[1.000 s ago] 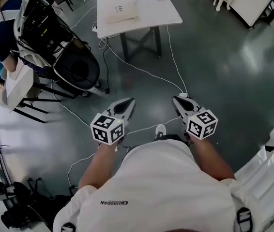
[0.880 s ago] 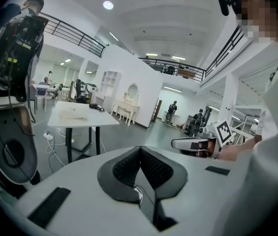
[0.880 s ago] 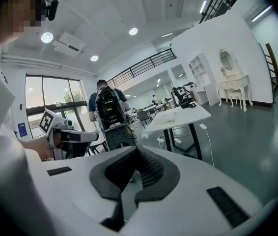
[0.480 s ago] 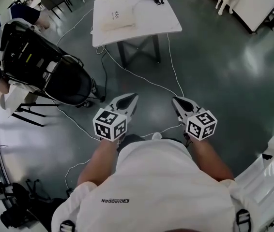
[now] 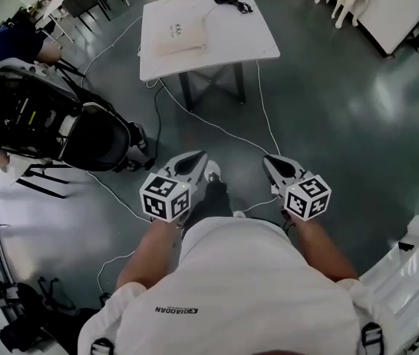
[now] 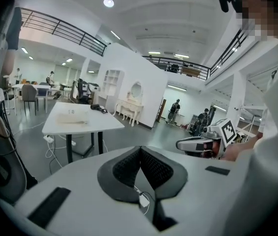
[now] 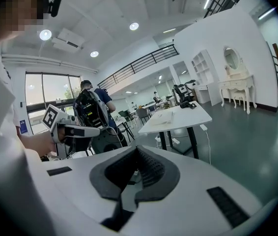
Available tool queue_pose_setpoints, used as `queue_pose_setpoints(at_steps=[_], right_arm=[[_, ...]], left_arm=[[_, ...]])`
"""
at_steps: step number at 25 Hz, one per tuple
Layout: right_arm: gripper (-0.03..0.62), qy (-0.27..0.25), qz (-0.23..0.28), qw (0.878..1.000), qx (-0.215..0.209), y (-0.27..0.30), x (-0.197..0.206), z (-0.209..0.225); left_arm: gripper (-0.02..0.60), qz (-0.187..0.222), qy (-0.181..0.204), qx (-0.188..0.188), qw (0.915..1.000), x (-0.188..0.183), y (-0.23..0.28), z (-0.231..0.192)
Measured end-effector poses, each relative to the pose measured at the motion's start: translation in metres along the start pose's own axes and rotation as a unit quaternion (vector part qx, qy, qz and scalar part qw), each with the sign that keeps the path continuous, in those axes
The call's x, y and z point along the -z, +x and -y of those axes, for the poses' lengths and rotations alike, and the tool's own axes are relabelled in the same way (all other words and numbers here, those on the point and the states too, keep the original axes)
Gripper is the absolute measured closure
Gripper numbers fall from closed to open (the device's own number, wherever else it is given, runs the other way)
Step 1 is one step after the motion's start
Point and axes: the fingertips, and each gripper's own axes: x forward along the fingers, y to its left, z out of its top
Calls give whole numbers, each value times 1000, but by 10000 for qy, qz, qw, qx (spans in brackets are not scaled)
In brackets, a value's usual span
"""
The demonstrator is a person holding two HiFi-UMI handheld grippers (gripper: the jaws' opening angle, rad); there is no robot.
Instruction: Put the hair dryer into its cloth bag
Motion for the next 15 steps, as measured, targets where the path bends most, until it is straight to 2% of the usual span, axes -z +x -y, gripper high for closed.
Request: queue_pose_setpoints(at_steps=[9,15], right_arm=[[572,-157,-37,9998,86,32,-30,32],[572,-125,-68,9997,194,81,-52,66]], left_arm=[[552,211,-8,11,9998,-42,43,-37],[552,109,2,75,9999,-63,83,-87]])
